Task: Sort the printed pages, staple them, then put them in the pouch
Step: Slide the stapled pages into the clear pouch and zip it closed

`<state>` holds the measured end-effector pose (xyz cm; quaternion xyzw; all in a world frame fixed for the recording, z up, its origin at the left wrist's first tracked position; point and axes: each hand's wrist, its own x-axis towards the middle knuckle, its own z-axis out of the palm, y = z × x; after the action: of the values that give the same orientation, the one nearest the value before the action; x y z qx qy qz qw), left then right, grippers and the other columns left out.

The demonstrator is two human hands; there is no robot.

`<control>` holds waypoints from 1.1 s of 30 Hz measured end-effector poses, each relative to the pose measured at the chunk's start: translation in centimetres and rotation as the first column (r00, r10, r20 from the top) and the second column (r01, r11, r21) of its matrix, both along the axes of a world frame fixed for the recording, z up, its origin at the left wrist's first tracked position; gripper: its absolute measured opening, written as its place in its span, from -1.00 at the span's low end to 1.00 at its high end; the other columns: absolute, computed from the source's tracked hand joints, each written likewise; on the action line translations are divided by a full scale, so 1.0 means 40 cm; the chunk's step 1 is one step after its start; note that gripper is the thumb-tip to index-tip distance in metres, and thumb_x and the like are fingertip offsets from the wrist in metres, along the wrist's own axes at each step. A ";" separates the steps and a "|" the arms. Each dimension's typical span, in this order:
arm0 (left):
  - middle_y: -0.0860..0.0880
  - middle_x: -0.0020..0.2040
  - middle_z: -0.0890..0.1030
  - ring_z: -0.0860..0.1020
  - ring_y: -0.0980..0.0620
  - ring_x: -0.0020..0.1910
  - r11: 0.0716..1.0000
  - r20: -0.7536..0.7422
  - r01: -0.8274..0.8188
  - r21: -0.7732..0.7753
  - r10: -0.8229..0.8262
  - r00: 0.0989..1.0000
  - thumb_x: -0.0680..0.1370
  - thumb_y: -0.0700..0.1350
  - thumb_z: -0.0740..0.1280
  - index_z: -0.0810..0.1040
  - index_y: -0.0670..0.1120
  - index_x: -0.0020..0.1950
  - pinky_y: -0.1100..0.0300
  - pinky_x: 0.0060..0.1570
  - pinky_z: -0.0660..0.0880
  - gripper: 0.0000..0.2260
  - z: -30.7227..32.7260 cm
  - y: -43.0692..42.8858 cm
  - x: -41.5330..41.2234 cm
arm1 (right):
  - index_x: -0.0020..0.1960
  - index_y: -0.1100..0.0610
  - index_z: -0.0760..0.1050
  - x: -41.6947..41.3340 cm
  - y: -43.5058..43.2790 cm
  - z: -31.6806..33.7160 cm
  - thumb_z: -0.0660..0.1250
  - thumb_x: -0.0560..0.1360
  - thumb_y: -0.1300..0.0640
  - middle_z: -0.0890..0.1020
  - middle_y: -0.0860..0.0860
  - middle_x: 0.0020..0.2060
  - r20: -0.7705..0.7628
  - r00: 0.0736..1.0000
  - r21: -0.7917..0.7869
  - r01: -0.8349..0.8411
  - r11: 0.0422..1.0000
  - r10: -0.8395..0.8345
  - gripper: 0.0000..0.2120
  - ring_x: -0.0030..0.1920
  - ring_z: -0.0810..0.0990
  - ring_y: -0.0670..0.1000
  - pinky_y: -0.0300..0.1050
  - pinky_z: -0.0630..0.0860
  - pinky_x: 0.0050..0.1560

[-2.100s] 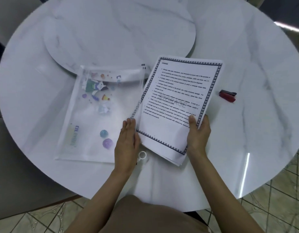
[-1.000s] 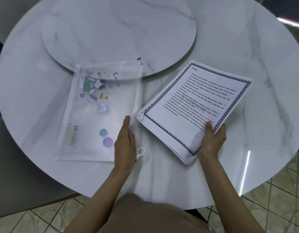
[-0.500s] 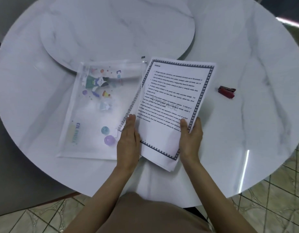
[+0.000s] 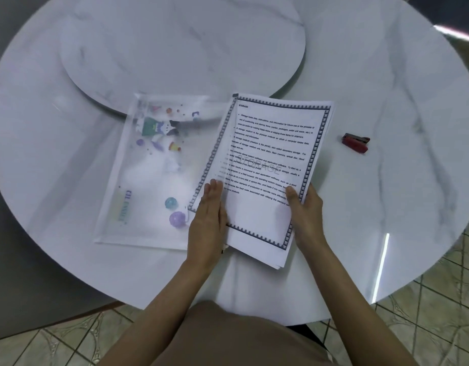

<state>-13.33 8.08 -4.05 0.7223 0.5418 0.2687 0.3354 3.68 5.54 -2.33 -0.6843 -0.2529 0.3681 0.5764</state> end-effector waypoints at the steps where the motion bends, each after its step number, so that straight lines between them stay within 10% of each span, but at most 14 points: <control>1: 0.14 0.45 0.15 0.11 0.15 0.47 1.000 0.004 -0.001 -0.007 0.001 1.000 0.61 -0.29 0.08 0.14 -0.07 0.49 0.72 0.18 -0.06 -0.55 0.001 0.001 0.000 | 0.18 0.06 0.43 0.013 0.002 -0.001 0.21 0.56 0.25 0.60 -0.04 0.06 -0.004 1.000 -0.020 -0.012 1.000 0.012 -0.78 0.04 0.59 -0.10 -0.29 0.52 0.07; 14: 0.16 0.44 0.09 0.12 0.17 0.46 0.997 -0.073 0.081 0.010 -0.080 0.994 0.58 -0.33 0.07 0.15 -0.09 0.49 0.67 0.26 -0.11 -0.52 -0.008 0.011 0.007 | 0.10 0.05 0.47 0.106 0.025 0.000 0.23 0.55 0.25 0.62 -0.12 -0.04 -0.107 0.974 -0.085 -0.211 0.974 0.202 -0.82 -0.13 0.66 -0.21 -0.33 0.57 -0.13; 26: 0.07 0.45 0.10 0.07 0.16 0.46 0.985 -0.067 0.168 0.031 -0.166 0.984 0.59 -0.20 -0.01 0.15 -0.16 0.48 0.50 0.39 -0.14 -0.57 -0.037 0.008 0.026 | 0.18 0.09 0.47 0.036 0.076 -0.031 0.24 0.56 0.22 0.61 0.03 0.06 -0.074 0.987 -0.177 -0.153 0.972 0.142 -0.79 0.07 0.61 0.05 -0.06 0.54 0.13; 33: -0.04 0.43 0.34 0.28 0.01 0.44 0.998 0.040 0.038 0.047 -0.040 0.998 0.58 -0.12 0.13 0.31 -0.11 0.42 0.24 0.43 0.16 -0.60 0.006 0.081 -0.040 | 0.18 0.11 0.47 0.024 0.092 -0.041 0.20 0.58 0.15 0.61 0.05 0.09 -0.109 0.978 -0.242 -0.201 0.949 0.179 -0.80 0.09 0.60 0.05 -0.01 0.52 0.19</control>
<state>-14.94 11.32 -3.82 0.7347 0.5142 0.2891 0.3349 4.64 9.21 -3.98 -0.7080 -0.2438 0.4802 0.4569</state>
